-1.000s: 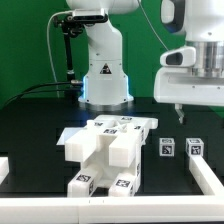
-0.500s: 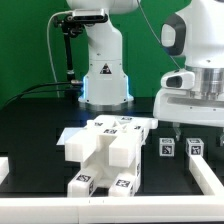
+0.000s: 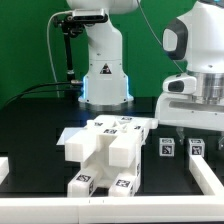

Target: Assemble chair

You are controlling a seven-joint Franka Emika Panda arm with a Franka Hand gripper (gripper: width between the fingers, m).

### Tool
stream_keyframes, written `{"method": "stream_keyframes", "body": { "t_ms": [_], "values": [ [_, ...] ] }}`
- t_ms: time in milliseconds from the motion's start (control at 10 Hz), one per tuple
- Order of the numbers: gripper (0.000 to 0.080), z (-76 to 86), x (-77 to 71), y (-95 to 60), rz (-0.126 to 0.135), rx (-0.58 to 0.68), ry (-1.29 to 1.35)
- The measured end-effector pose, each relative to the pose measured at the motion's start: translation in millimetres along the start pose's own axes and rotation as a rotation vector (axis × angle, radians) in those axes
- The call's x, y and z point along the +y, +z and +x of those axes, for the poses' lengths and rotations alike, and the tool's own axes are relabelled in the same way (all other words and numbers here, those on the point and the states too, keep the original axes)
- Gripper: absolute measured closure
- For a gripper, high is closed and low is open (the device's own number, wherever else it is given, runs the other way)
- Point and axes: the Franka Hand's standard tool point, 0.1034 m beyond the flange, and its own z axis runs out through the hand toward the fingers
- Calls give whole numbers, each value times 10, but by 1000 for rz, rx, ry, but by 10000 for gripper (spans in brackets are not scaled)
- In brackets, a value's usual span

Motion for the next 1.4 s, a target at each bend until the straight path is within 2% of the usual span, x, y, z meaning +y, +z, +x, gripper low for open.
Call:
{"method": "stream_keyframes", "body": {
  "t_ms": [100, 200, 800, 900, 1000, 1100, 1200, 1300, 1400],
  "values": [
    [370, 0, 0, 0, 0, 0, 0],
    [515, 3, -2, -2, 1, 1, 0],
    [515, 17, 5, -25, 0, -2, -19],
    [515, 129, 75, -255, 10, -25, -55],
    [514, 286, 194, -589, 51, -27, -44],
    [514, 403, 329, -856, 72, -38, -37],
    [514, 457, 423, -1039, 76, -58, -34],
    [514, 520, 466, -1210, 64, -74, -50],
    [514, 639, 452, -1273, 42, -88, -65]
  ]
}}
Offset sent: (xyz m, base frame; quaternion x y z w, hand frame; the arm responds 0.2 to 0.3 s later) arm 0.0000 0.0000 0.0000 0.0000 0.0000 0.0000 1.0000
